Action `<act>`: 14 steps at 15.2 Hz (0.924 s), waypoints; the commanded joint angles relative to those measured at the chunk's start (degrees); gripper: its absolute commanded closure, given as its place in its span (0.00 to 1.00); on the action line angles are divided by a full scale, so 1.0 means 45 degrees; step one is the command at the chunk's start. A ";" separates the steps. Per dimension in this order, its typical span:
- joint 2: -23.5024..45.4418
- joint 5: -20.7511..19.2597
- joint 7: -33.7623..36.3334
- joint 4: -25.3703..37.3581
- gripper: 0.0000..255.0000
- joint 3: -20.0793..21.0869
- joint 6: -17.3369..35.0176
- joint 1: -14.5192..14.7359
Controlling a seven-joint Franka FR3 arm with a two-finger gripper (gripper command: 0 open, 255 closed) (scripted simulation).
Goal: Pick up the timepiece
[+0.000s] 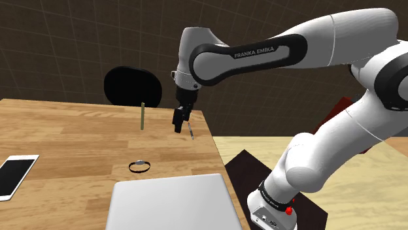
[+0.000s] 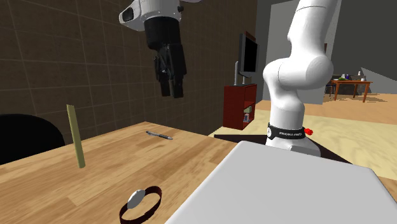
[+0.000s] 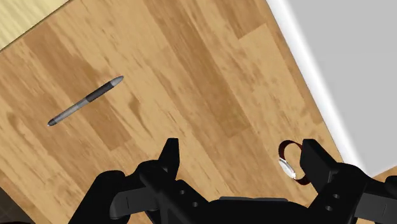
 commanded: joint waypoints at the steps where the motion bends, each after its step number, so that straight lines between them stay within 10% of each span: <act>1: 0.0837 -0.0112 -0.0202 0.0243 0.00 0.0234 0.0571 0.0167; 14: 0.5370 -0.1491 -0.0376 0.2094 0.00 0.1393 0.2985 0.1318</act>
